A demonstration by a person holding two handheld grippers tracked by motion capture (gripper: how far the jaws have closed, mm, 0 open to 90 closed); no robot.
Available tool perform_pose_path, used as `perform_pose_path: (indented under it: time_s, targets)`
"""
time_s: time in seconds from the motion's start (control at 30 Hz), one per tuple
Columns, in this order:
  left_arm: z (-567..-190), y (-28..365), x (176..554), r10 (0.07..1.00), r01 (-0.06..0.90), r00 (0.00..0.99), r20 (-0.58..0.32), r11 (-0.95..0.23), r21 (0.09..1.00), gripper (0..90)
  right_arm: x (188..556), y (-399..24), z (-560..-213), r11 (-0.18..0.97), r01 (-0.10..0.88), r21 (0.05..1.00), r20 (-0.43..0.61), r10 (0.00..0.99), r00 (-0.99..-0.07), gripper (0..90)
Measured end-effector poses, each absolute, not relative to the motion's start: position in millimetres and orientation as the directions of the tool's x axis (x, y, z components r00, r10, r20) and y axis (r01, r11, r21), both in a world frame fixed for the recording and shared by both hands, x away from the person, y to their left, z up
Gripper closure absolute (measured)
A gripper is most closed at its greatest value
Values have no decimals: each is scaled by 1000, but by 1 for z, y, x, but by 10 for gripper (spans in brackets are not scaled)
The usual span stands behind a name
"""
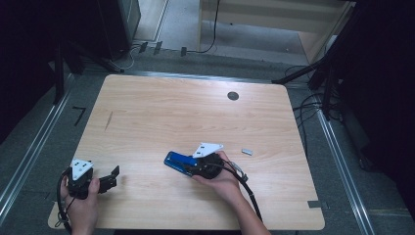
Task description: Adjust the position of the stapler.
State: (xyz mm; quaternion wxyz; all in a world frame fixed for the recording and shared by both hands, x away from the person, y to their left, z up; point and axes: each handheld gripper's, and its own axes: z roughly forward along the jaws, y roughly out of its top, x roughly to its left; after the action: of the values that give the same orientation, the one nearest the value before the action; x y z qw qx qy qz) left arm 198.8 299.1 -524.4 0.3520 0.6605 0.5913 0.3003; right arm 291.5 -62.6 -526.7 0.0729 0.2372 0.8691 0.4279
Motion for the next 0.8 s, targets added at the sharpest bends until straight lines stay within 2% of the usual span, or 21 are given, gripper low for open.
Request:
perform_pose_path:
  time_s: [0.13,0.27,0.7,0.8]
  targets:
    - [-524,299,199,992,571,121,-21,-53,820,43,293,-63,-527,517,356,779,95,464,-881,649]
    - [-524,299,199,993,571,119,-21,-52,819,43,288,-62,-525,560,313,767,46,439,-897,668]
    - [-524,296,195,993,566,112,-24,-44,823,42,270,-72,-525,577,268,772,33,384,-923,670]
    - [-522,290,194,990,563,135,-43,-41,826,39,264,-75,-526,576,262,774,32,378,-925,671]
